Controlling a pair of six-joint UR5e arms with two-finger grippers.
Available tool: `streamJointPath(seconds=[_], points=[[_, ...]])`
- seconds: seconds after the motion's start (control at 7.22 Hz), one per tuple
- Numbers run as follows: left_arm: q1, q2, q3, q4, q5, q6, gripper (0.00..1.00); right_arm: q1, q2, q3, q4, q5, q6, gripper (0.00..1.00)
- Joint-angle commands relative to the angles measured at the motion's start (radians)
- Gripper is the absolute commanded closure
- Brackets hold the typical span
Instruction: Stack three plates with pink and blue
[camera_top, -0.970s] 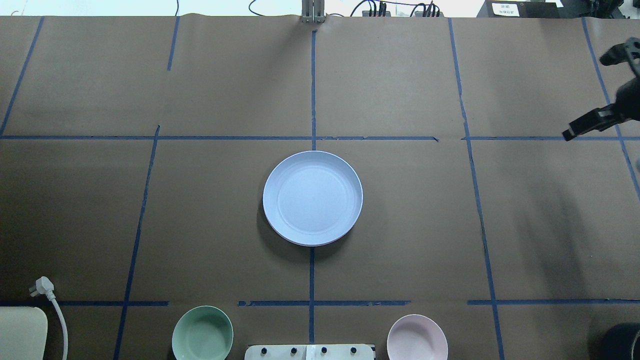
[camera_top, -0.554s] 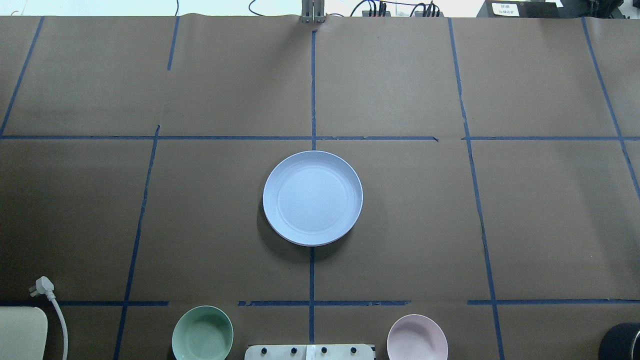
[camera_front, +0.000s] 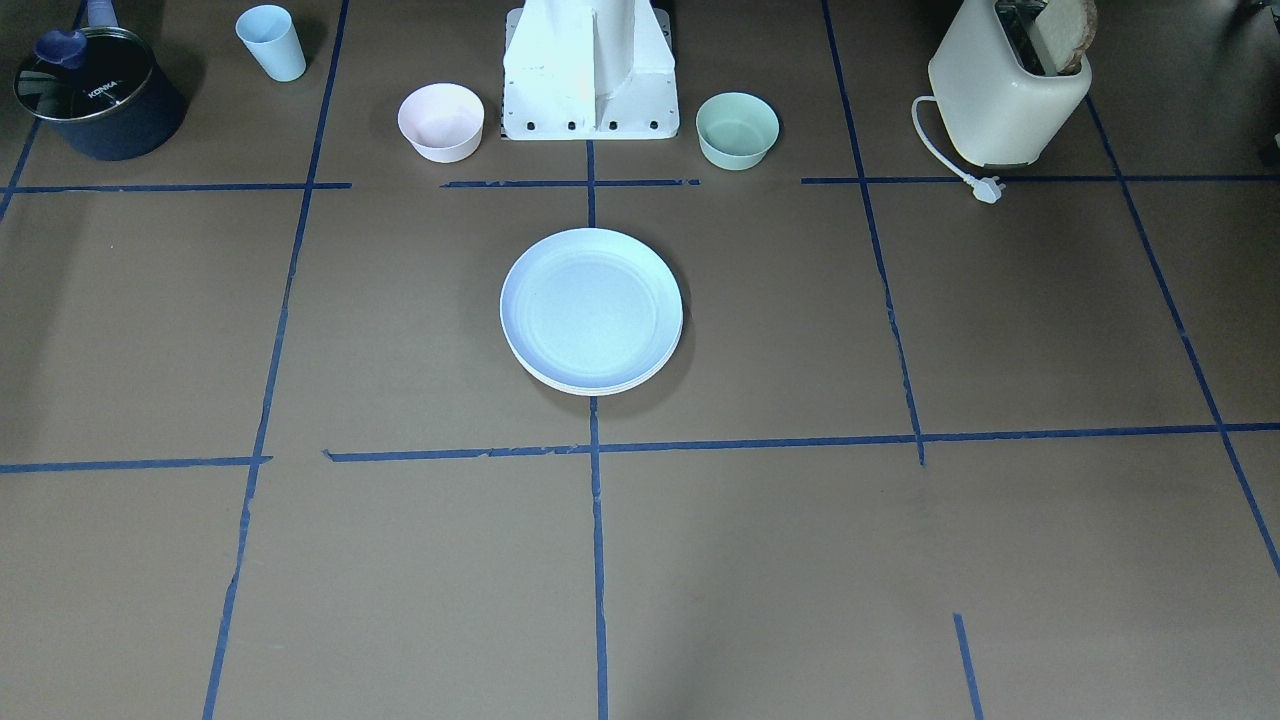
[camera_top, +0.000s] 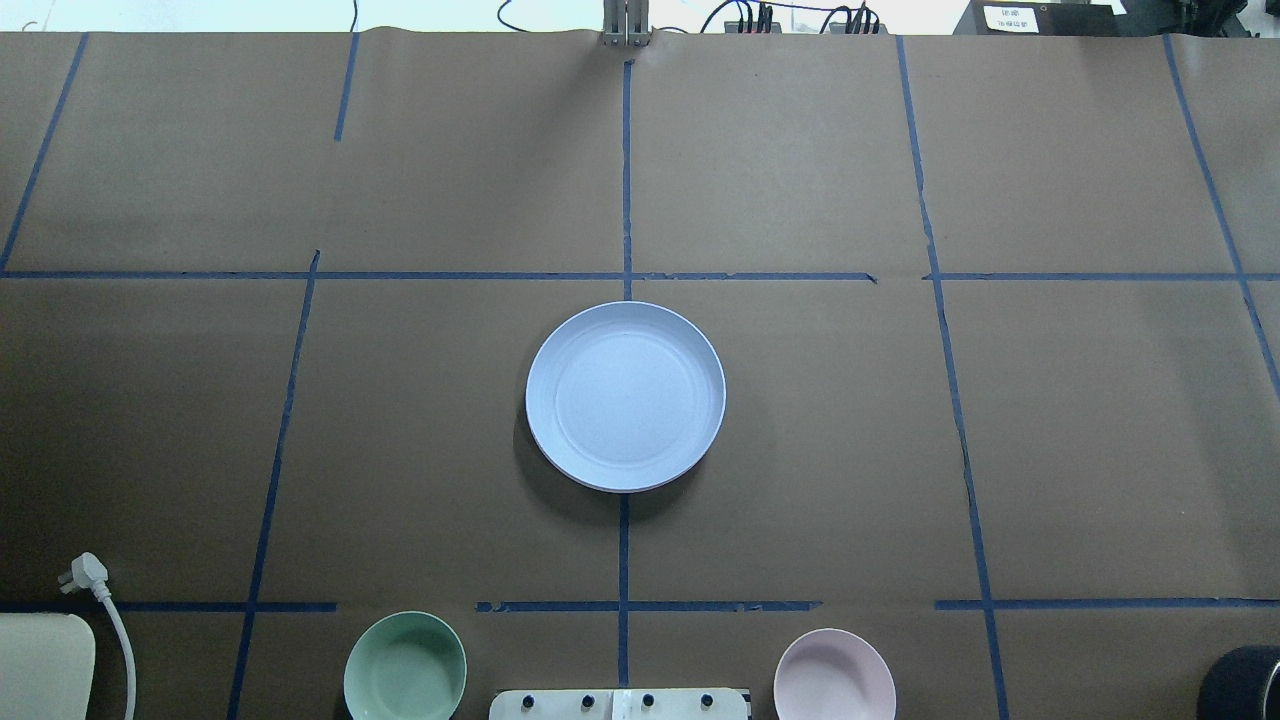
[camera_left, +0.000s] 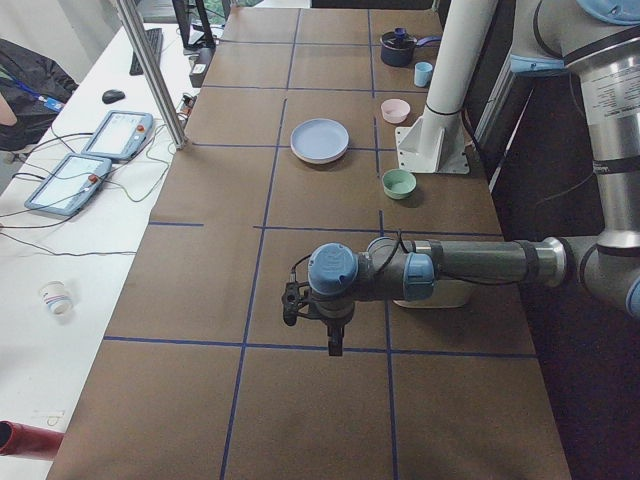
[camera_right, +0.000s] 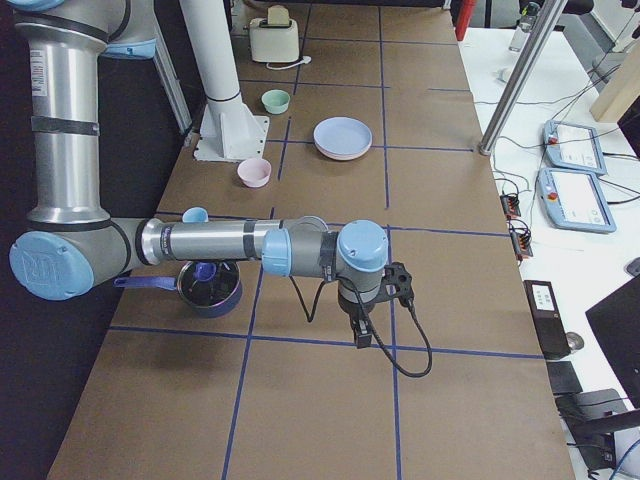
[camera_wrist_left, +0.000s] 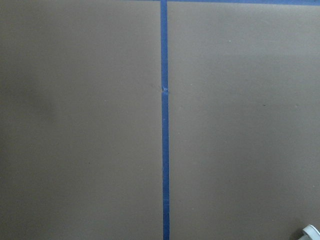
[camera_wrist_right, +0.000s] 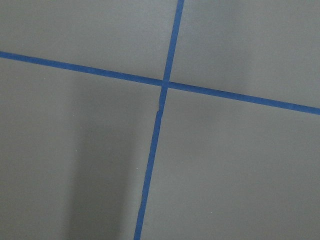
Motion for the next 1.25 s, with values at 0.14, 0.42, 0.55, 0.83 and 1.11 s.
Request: streamJointPath(seconds=[0.14,0.42,0.55,0.83,1.11], points=[[0.0,0.003,0.003,-0.001,0.001,0.001,0.0,-0.004,-0.002,-0.001,0.003,0.009,0.015,0.0],[0.0,-0.001,-0.007,-0.003,0.001,0.0,0.0,-0.018,-0.002,-0.001,0.003,0.008,0.021,0.0],[0.0,-0.001,-0.014,-0.001,0.001,0.0,0.0,-0.027,-0.002,-0.001,0.003,0.008,0.021,0.0],[0.0,-0.001,-0.016,-0.001,0.018,0.001,0.0,-0.048,-0.002,-0.001,0.004,0.006,0.021,0.0],[0.0,0.006,-0.019,-0.001,0.015,0.001,0.0,-0.053,-0.002,-0.001,0.006,0.008,0.021,0.0]])
